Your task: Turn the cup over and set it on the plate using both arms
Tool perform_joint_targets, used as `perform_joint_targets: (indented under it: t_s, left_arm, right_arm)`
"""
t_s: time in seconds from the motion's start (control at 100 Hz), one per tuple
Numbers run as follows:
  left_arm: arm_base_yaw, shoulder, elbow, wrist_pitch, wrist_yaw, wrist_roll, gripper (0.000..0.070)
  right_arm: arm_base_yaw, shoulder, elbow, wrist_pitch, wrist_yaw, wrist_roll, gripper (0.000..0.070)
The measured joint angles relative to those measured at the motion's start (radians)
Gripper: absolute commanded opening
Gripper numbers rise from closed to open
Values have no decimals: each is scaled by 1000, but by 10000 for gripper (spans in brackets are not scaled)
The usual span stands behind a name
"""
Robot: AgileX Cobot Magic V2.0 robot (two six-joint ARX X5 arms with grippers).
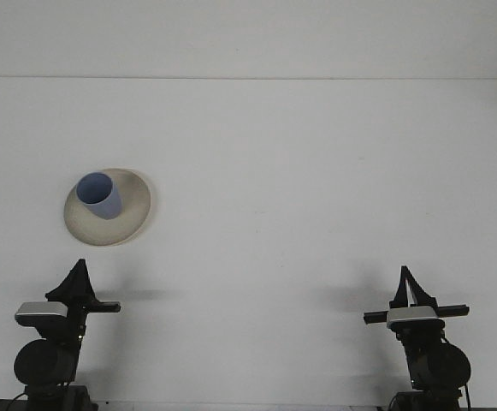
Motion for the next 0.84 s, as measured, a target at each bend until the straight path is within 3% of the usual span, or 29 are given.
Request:
perform_joint_targets:
  t_s: [0.84]
  left_arm:
    - [0, 0, 0, -1, 0, 0, 12]
  right_arm:
    - [0, -1, 1, 46, 0, -5, 4]
